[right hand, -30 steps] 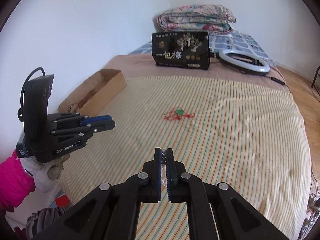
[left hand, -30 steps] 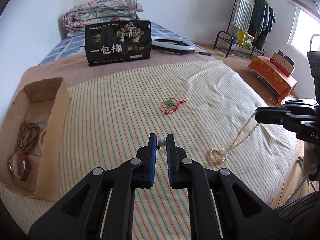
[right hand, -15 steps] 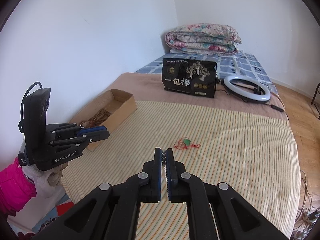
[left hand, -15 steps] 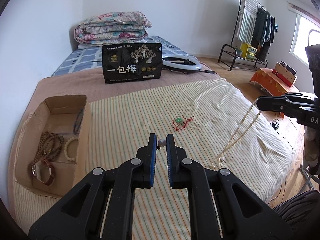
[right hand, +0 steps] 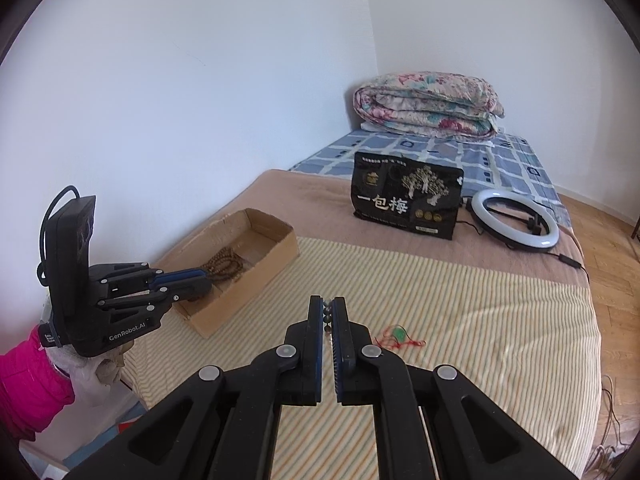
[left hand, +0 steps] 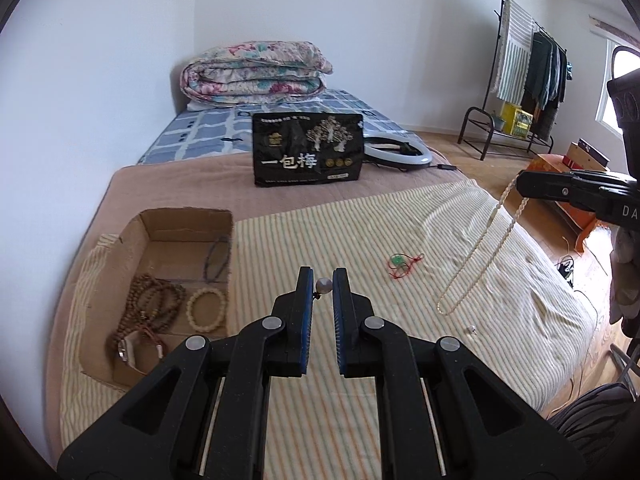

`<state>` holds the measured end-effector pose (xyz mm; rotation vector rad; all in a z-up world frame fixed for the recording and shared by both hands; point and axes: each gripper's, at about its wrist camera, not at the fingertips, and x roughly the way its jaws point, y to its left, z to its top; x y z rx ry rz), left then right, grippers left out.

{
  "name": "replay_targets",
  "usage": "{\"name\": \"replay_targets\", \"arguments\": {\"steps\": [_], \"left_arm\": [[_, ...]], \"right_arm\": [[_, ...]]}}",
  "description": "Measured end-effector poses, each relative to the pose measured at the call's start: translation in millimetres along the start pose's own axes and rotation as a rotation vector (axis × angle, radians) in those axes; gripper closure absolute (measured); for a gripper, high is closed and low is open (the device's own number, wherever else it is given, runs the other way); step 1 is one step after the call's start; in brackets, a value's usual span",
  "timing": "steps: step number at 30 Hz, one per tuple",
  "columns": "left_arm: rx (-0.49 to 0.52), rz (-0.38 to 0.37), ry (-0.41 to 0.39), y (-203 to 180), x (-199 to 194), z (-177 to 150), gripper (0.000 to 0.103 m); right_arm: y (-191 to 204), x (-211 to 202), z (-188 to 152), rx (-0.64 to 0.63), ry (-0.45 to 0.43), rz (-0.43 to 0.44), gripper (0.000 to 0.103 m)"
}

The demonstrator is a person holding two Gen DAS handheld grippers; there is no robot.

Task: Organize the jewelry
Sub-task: 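Lift the pearl strand with the right tool and carry it over the box, then lower the pearl strand into the box and open the right tool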

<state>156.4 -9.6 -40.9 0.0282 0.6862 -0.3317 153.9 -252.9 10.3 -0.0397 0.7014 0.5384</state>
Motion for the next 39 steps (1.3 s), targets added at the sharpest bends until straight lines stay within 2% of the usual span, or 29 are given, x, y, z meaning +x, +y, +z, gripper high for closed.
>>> {"name": "replay_targets", "arguments": {"steps": [18,30,39], "left_arm": [[-0.096,0.128,-0.039,90,-31,1,0.095],[-0.138,0.128,-0.021,116,-26,-10,0.095],[-0.152,0.123,-0.006,124,-20,-16,0.095]], "right_arm": [[69,40,65,-0.098,-0.051,0.103,0.102],[111,80,92,-0.137,-0.050,0.171,0.102],[128,109,104,-0.137,-0.043,0.199,0.102]]}}
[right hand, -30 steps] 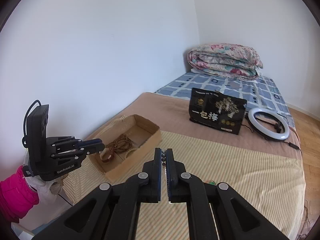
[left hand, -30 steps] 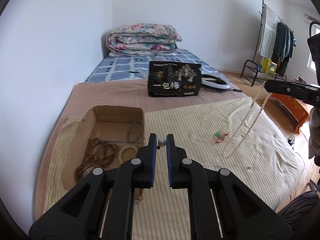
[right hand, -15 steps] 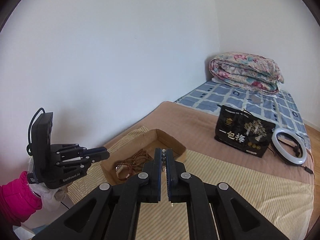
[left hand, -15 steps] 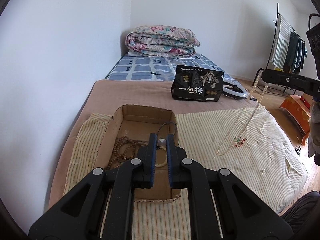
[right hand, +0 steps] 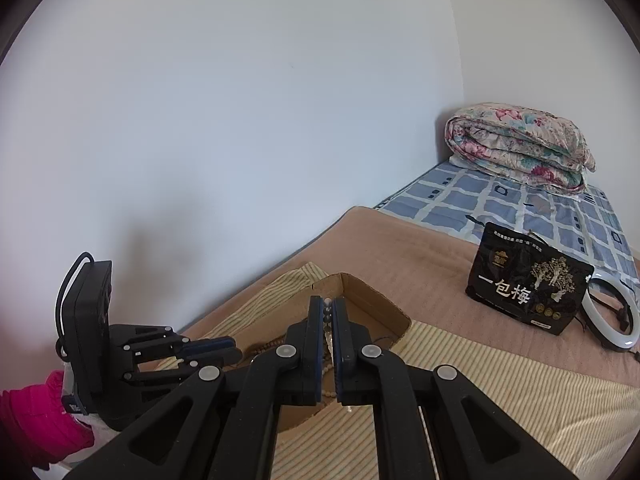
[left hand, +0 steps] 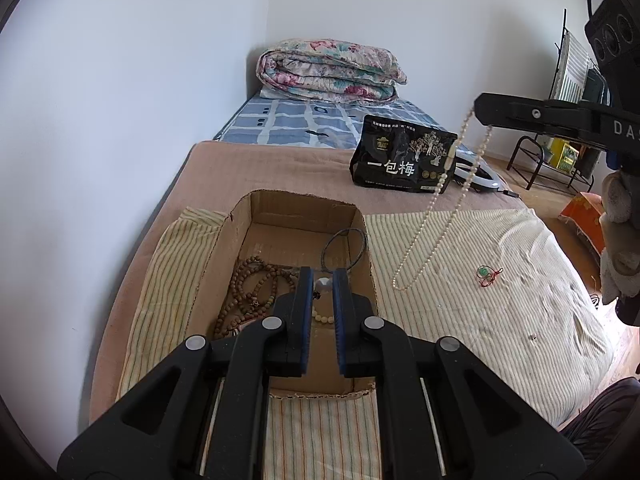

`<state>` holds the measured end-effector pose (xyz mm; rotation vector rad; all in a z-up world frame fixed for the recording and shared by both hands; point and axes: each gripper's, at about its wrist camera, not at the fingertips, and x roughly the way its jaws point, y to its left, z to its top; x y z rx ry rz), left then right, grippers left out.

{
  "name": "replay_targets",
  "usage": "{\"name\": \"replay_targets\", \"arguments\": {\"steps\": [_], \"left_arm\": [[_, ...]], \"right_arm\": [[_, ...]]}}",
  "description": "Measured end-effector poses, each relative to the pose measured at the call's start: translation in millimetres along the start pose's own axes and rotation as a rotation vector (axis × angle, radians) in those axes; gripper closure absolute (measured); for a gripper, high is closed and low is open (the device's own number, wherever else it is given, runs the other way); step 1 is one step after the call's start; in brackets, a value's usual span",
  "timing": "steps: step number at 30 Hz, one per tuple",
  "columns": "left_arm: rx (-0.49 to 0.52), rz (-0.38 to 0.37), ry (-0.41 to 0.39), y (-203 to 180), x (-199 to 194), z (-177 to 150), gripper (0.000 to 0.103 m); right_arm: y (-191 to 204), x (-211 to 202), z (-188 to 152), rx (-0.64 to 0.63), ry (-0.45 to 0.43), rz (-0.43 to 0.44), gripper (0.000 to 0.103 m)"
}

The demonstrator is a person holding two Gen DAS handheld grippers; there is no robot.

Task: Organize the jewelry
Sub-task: 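Lower the pearl strand into the box and open the right tool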

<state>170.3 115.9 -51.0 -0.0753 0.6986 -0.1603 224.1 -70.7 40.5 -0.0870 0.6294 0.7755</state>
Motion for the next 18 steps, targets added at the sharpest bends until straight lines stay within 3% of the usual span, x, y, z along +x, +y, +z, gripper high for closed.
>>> {"name": "replay_targets", "arguments": {"steps": [18], "left_arm": [[-0.020,-0.016,0.041,5,25,-10,0.095]], "right_arm": [[-5,55,-2,0.034,0.050,0.039,0.102]]}}
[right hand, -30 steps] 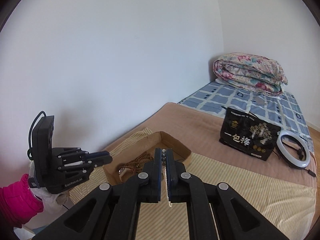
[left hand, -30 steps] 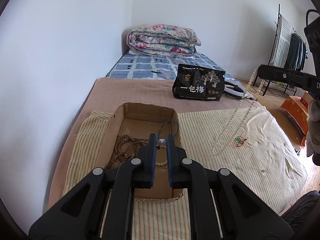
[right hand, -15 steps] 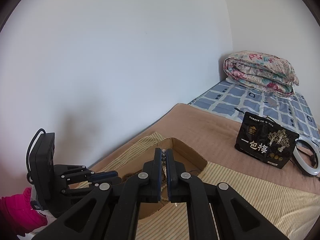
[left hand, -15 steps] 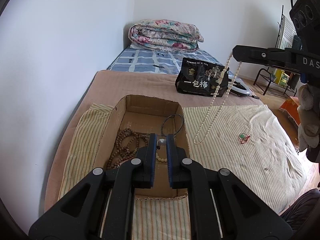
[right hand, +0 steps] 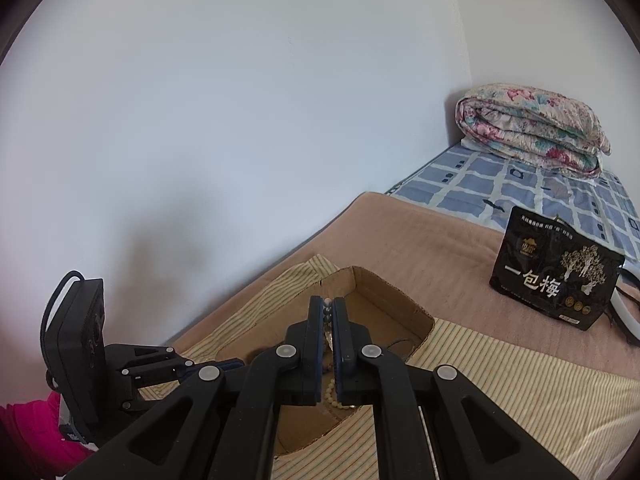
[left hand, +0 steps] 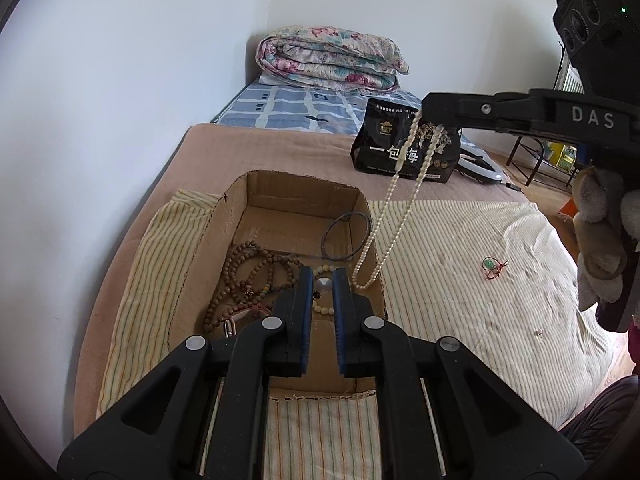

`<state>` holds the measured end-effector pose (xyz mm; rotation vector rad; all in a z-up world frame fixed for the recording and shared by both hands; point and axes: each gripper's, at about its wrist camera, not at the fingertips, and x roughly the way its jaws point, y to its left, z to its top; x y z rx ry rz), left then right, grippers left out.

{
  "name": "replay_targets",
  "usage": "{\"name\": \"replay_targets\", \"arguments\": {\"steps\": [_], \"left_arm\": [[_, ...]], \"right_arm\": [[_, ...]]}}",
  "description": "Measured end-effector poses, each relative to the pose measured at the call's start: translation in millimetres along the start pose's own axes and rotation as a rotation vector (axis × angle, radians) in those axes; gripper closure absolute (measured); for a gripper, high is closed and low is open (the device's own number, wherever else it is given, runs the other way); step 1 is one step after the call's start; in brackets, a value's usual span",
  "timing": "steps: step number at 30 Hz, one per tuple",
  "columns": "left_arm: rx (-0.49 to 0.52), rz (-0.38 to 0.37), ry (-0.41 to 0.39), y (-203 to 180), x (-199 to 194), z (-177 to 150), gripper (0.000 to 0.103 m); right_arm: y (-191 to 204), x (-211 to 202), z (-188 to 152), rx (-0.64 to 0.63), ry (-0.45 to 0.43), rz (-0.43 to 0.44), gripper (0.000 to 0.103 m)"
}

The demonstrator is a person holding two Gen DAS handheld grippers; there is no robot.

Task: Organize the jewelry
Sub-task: 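Lower the pearl strand into the box and open the right tool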

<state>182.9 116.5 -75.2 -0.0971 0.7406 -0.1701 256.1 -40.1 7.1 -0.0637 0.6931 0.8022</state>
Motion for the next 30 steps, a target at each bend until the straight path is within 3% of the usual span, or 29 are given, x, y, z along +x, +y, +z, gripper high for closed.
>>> {"name": "replay_targets", "arguments": {"steps": [21,24,26,28,30], "left_arm": [[0.009,0.024,0.042,1,19,-16,0.095],[0.022,0.040,0.043,-1,20,-15,0.094],[0.025,0.048,0.039,0,20,-16,0.070],[0.020,0.053,0.024,0,18,-17,0.062],[0.019,0.062,0.023,1,18,-17,0.061]], "right_arm": [[-24,54,-37,0.072,0.119,-0.027,0.098],[-24,53,-37,0.074,0.110,-0.047,0.059],[-23,50,-37,0.074,0.096,-0.058,0.049],[-24,48,-37,0.077,0.090,-0.071,0.028],[-23,45,-37,0.075,0.079,-0.079,0.017]]}}
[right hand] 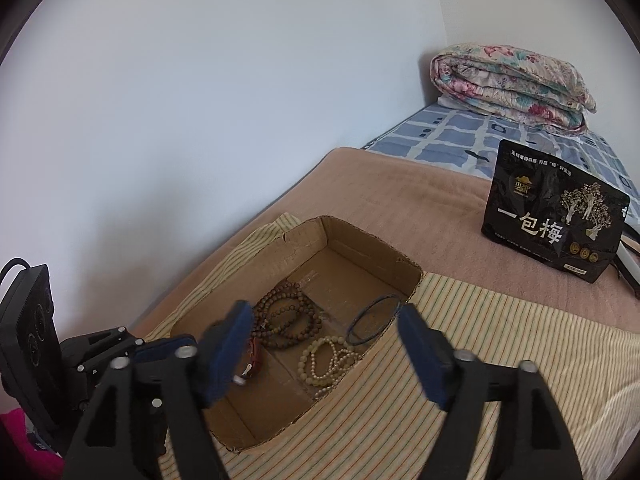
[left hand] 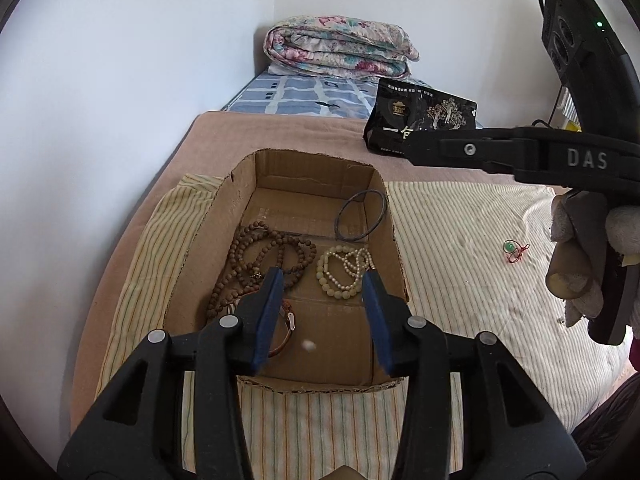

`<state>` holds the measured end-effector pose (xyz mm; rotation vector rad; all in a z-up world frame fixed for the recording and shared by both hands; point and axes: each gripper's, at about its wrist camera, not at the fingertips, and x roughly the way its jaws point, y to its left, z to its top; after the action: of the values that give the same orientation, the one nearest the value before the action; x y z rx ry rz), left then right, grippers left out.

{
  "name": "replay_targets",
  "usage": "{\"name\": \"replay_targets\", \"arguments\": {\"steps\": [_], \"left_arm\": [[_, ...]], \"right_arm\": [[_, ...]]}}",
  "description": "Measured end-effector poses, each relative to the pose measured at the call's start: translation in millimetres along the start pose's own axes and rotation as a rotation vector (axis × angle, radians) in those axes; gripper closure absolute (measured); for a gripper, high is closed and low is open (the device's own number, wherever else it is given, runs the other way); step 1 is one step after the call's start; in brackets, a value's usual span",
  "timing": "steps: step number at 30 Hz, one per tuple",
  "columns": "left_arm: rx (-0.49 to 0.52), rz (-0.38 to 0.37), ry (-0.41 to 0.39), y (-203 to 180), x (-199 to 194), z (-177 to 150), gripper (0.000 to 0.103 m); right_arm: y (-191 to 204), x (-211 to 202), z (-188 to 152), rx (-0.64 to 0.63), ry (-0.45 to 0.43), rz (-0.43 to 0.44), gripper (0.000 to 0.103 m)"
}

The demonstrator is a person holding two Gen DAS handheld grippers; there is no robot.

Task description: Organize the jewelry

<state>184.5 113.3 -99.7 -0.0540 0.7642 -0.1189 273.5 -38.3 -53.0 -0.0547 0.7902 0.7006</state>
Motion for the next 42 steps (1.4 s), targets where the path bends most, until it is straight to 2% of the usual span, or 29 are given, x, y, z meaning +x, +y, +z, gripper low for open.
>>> {"name": "replay_targets", "arguments": {"steps": [3,7,11,20,30,42], "left_arm": [[-0.003,0.005,0.003,1,0,0,0.061],[-0.004,0.008,0.002,2,0,0,0.061],[-0.003,0.008,-0.002,2,-1,0,0.057],[0.003,0.010,-0.015,-5,-11,1,0.057],[0.022,0.002,-0.039,-22,-25,5,0.057],[0.064,-0.050,-0.050,-62,-32,10,0.057]], "right_arm": [[1,-4,-1,-0.005,-0.009,-0.015,0.013],[3,-9,-2,-0.009,-0.024,-0.038,0.001],[3,-14,-1,-0.009,-0.036,-0.052,0.000],[0,-25,-5,0.005,-0.041,-0.059,0.000],[-10,-58,-9,0.016,-0.078,-0.087,0.000],[-45,-116,-26,0.026,-0.110,-0.198,0.000]]}}
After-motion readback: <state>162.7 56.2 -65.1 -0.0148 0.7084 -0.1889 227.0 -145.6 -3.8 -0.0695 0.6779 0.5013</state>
